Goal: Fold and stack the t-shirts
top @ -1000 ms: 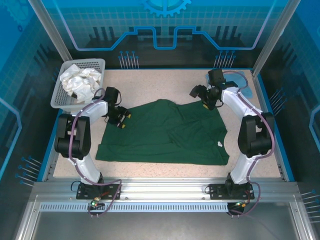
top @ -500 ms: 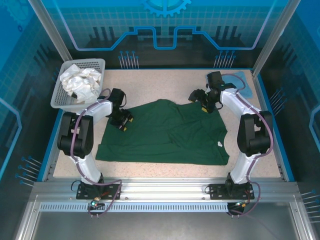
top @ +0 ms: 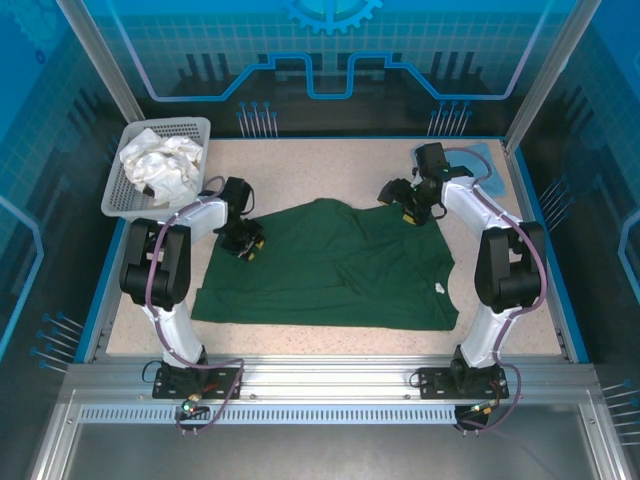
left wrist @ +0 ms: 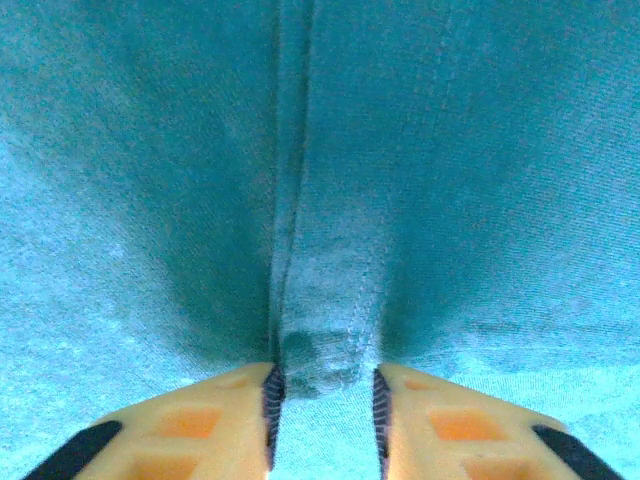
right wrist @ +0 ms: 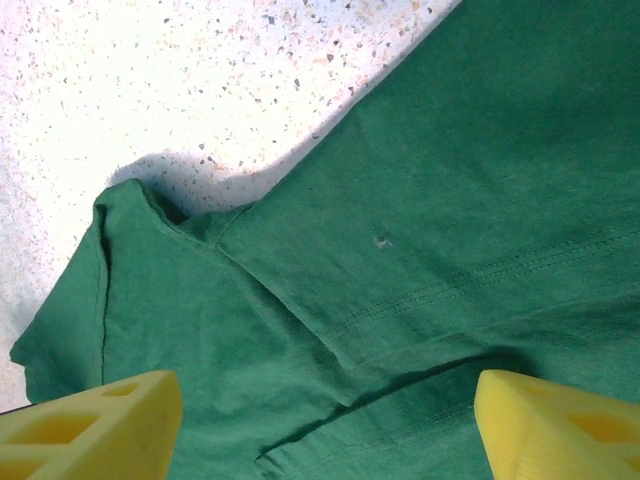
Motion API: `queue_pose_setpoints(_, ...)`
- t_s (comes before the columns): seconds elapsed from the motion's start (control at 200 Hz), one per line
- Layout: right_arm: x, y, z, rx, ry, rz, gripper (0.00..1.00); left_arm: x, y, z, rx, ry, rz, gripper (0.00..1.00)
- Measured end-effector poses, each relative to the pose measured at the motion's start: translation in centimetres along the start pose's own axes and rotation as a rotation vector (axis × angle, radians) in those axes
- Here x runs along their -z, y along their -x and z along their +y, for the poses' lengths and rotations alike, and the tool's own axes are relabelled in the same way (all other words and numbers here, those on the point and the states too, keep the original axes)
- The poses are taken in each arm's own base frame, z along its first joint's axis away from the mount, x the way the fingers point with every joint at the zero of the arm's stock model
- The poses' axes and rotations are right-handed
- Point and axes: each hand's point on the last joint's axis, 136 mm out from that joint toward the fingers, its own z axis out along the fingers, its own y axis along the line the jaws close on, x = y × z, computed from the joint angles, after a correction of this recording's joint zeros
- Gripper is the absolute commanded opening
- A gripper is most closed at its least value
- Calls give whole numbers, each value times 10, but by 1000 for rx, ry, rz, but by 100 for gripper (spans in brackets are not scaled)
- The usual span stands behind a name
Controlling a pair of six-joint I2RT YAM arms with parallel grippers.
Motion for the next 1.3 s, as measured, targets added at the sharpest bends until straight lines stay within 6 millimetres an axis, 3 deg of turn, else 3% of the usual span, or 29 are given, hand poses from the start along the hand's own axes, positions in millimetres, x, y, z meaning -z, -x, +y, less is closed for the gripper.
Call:
queue_pose_setpoints(0.13, -3, -3, -7, -11, -15, 11, 77, 1, 0, 3, -12, 14, -3, 20)
queue_pose_setpoints(0.315, -3, -3, -26, -44, -59, 16, 73, 1, 0, 3, -32, 18, -3, 0)
queue_pose_setpoints(0.505, 0, 3, -63, -125, -135, 12, 59, 4, 1, 0, -47, 14, -6, 0)
queue_pose_setpoints(0.615, 4, 12, -86, -183, -170, 2, 45, 7, 2, -2, -55, 11, -7, 0)
queue_pose_setpoints(0.84, 1, 20, -130, -262, -282, 1, 33, 11, 5, -6, -99, 9, -21, 0)
queue_pose_setpoints(1.09, -22, 25, -125, -253, -297, 45, 33, 18, 9, -11, -139, 5, -39, 0)
queue_pose_setpoints(1.301, -15, 39, -131, -266, -320, 14, 36, 26, 13, -18, -190, -2, -60, 0)
